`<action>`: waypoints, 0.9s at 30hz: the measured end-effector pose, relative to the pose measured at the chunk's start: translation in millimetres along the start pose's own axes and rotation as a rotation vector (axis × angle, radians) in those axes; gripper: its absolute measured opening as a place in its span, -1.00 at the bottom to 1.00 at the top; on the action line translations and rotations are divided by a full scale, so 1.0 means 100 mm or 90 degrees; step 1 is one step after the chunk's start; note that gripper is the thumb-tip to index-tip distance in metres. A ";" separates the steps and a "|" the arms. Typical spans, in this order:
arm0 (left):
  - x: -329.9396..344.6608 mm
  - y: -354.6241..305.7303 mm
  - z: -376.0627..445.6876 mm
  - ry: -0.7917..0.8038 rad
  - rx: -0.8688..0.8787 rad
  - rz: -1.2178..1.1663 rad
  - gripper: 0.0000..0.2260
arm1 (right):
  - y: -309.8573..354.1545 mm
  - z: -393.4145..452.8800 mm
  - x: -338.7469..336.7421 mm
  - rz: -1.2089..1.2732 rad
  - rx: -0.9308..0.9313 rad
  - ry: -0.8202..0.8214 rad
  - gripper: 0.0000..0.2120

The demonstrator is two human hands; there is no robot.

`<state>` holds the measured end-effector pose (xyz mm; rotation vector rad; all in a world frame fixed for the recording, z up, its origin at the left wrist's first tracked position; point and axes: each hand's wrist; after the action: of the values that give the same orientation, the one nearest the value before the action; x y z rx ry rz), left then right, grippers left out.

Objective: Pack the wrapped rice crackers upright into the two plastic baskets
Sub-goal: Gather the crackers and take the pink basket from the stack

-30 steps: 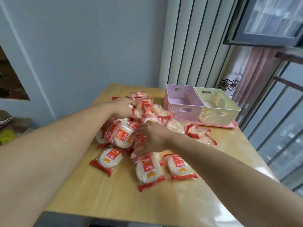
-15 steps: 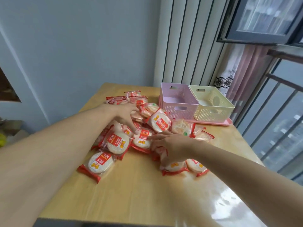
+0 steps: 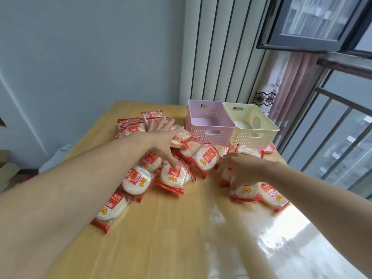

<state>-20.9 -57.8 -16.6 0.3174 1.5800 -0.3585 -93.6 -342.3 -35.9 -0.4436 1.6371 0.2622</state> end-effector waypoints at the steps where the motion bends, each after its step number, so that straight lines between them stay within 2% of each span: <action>1: 0.02 -0.01 0.00 0.013 0.015 0.021 0.38 | 0.00 0.01 -0.01 0.008 0.002 -0.010 -0.30; 5: 0.05 -0.09 -0.05 0.090 0.052 0.165 0.45 | 0.15 0.12 -0.20 0.044 0.032 -0.145 -0.57; 8: 0.11 -0.14 -0.08 0.079 0.066 0.230 0.45 | 0.40 0.28 -0.25 0.058 0.007 -0.234 -0.61; 11: 0.15 -0.13 -0.11 0.049 0.062 0.180 0.40 | 0.70 0.43 -0.14 0.042 -0.027 -0.205 -0.48; 14: 0.18 -0.09 -0.13 0.011 0.072 0.134 0.34 | 0.84 0.51 -0.06 0.031 -0.036 -0.182 -0.18; 17: 0.23 -0.09 -0.12 -0.044 0.036 0.076 0.12 | 0.85 0.52 -0.03 0.029 -0.023 -0.154 -0.01; 20: 0.22 -0.11 -0.07 -0.030 0.018 0.040 0.09 | 0.84 0.52 -0.02 0.046 0.012 -0.118 -0.02; 24: 0.12 -0.05 0.00 -0.014 0.002 -0.007 0.08 | 0.69 0.47 -0.15 0.012 0.056 -0.137 -0.12; 27: 0.03 -0.03 0.03 -0.041 0.002 -0.022 -0.01 | 0.48 0.41 -0.37 0.074 0.114 -0.149 -0.13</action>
<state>-19.3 -61.5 -19.5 0.2797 1.5230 -0.3943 -74.6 -277.0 -8.3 -0.1744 1.4442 0.2428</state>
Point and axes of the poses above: each hand's wrist, its own z-axis towards the middle knuckle, its own x-axis out of the palm, y = z × x, and after that the axes turned 12 degrees about -y, right-handed
